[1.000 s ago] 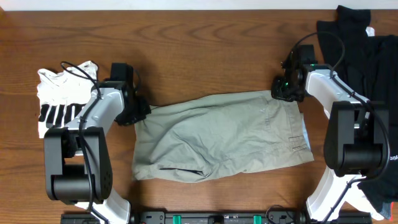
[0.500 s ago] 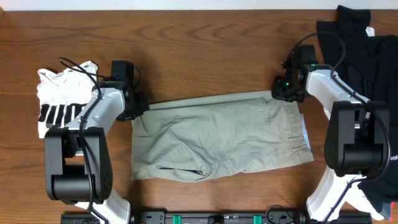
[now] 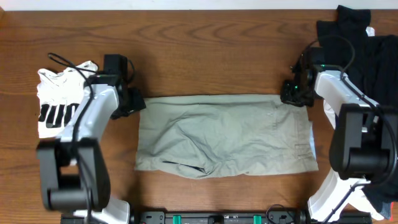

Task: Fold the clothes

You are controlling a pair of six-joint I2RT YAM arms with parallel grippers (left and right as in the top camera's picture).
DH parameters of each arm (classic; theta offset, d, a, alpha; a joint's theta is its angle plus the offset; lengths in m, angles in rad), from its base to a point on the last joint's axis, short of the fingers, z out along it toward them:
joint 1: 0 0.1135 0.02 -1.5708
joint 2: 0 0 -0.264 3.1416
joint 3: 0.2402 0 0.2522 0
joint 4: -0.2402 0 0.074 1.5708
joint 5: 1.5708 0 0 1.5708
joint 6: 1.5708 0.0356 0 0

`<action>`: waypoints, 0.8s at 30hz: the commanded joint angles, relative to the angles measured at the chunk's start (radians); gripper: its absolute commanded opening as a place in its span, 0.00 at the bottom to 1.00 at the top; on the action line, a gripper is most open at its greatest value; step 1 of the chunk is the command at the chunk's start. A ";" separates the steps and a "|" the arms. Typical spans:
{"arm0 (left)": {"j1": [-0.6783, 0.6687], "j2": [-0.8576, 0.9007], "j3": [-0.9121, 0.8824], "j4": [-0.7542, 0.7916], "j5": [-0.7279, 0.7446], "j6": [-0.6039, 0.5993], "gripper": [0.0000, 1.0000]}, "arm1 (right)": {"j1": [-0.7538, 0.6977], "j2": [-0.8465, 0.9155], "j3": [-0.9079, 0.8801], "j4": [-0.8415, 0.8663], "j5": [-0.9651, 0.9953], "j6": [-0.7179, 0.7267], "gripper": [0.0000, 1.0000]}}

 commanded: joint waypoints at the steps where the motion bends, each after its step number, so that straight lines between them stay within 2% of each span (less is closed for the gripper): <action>1: 0.003 -0.137 0.041 -0.094 0.068 0.001 0.69 | -0.014 -0.159 -0.003 -0.027 0.073 -0.018 0.20; 4: 0.003 -0.202 0.041 -0.208 0.171 -0.015 0.72 | -0.013 -0.275 -0.003 -0.124 0.073 -0.018 0.22; 8: 0.000 -0.217 0.035 -0.387 0.282 -0.048 0.72 | -0.013 -0.371 -0.007 -0.336 0.073 -0.017 0.22; 12: -0.020 -0.217 -0.024 -0.448 0.290 -0.048 0.72 | -0.013 -0.380 -0.046 -0.429 0.072 0.001 0.22; 16: -0.040 -0.217 -0.126 -0.448 0.343 -0.048 0.72 | -0.011 -0.378 -0.153 -0.381 0.059 0.025 0.22; 19: -0.045 -0.217 -0.192 -0.438 0.409 -0.048 0.72 | -0.011 -0.378 -0.259 -0.286 0.024 0.036 0.22; 24: -0.045 -0.217 -0.272 -0.395 0.413 -0.048 0.72 | -0.011 -0.377 -0.435 -0.088 0.015 0.074 0.21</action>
